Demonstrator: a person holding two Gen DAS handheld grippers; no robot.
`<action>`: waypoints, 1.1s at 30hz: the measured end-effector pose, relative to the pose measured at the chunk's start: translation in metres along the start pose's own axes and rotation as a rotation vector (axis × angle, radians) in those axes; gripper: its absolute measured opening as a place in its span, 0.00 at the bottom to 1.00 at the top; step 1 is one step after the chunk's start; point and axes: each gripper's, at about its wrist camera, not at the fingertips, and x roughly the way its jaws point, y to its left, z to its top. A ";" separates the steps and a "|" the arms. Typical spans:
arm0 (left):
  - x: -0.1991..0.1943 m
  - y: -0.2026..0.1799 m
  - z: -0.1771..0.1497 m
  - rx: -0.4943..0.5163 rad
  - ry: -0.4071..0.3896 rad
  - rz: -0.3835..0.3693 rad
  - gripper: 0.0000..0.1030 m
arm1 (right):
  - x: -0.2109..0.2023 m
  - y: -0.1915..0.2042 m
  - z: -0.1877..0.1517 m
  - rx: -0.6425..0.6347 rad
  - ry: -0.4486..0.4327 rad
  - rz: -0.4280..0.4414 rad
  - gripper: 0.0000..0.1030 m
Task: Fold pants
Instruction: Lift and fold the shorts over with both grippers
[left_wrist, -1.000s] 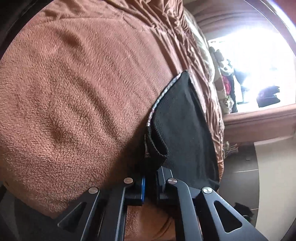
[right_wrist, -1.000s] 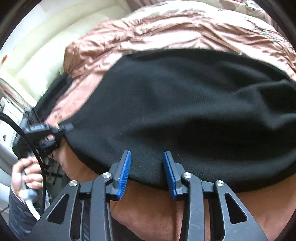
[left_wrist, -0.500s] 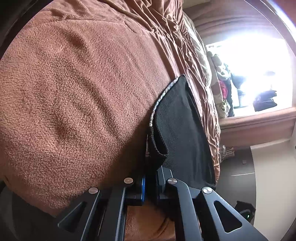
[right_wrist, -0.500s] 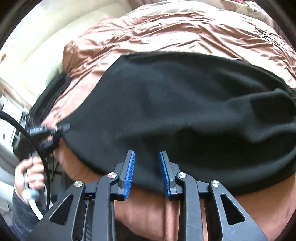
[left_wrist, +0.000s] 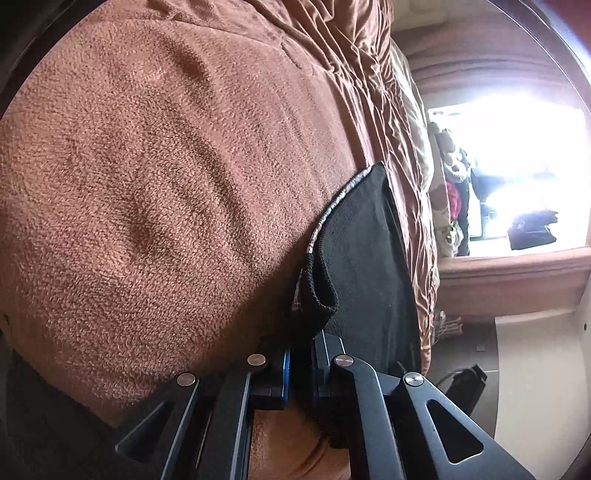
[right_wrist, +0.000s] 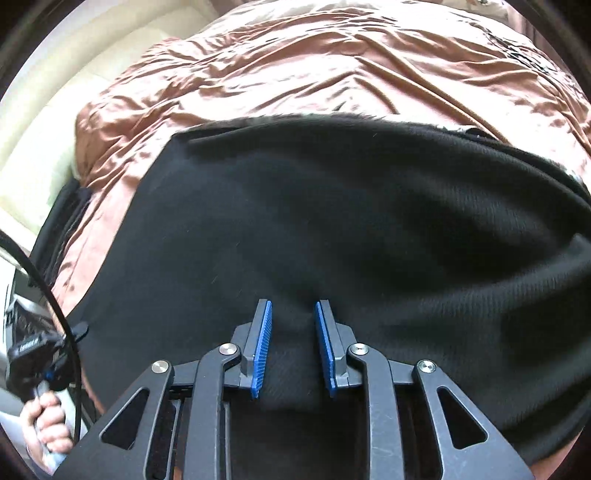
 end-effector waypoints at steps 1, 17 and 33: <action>0.000 0.000 -0.001 -0.002 -0.001 0.004 0.08 | 0.004 -0.001 0.006 0.005 0.002 -0.007 0.21; 0.010 -0.008 0.003 -0.025 -0.018 0.040 0.08 | 0.056 -0.006 0.091 0.013 0.026 -0.097 0.09; 0.012 -0.013 0.010 -0.002 -0.004 0.051 0.08 | 0.070 -0.018 0.122 0.048 0.025 -0.107 0.09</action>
